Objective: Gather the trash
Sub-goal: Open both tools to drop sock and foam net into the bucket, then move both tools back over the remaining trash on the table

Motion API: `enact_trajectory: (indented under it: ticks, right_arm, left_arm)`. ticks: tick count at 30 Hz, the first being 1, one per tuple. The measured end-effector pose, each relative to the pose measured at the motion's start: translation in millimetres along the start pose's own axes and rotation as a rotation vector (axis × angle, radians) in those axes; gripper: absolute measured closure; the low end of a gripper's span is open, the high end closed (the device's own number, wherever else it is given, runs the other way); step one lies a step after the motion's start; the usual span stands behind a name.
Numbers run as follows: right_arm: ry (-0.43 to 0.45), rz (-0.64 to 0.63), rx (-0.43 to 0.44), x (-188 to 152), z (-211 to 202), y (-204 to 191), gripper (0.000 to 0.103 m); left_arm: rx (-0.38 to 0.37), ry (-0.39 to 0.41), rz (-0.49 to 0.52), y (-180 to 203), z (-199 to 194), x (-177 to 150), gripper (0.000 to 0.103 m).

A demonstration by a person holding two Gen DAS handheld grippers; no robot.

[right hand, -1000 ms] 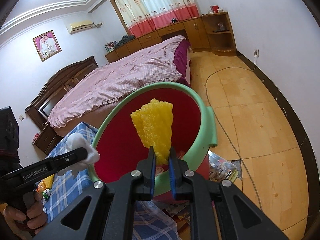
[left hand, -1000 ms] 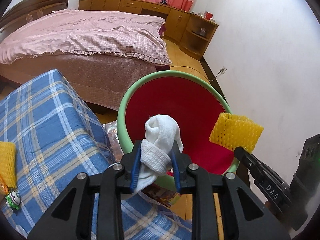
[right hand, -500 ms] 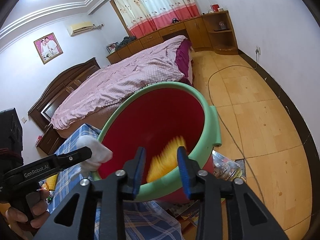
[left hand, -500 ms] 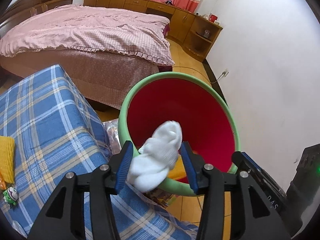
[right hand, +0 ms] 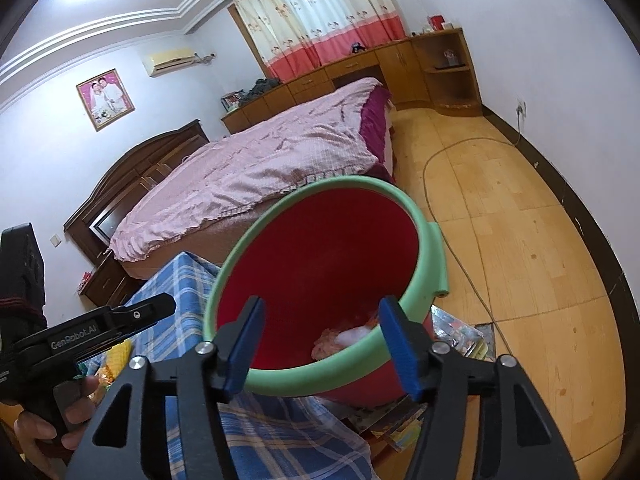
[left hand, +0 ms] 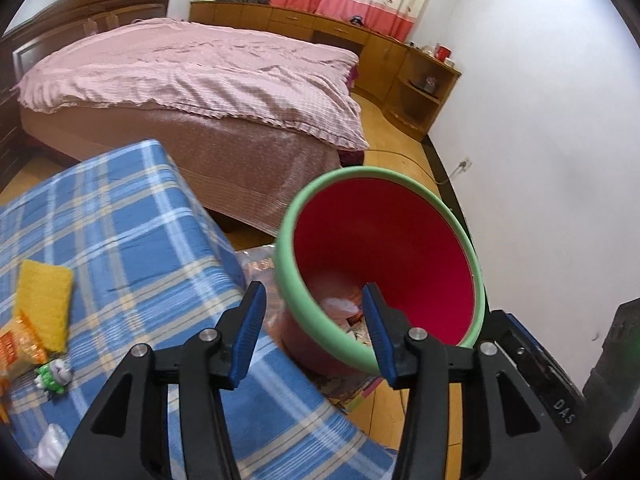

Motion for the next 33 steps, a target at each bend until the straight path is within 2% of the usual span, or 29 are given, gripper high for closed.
enact_trajectory:
  ticks: [17,26,33]
  right_arm:
    - [-0.022,-0.1,0.109,-5,-24,-67,0.025]
    - [-0.045,-0.21,0.205,-5,-27,-125,0.021]
    - [-0.092,-0.278,0.275,-12,-16,-169,0.021]
  left_arm:
    - [0.219,0.109,-0.135,-92,-90,-20,0.053]
    - [0.357,0.172,-0.222,-155,-148,-33,0.053]
    - [0.475,0.19,-0.271,-206,-179,-42,0.053]
Point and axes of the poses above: each gripper's, at about its wrist camera, not at the fingertips, and z roughly the way its jaws point, y to its right, x to its top, the point moved 3 cm from there along z, roughly the way its jaws point, and after that the axes turned 7 degrees about x, right-handed, at the moved point
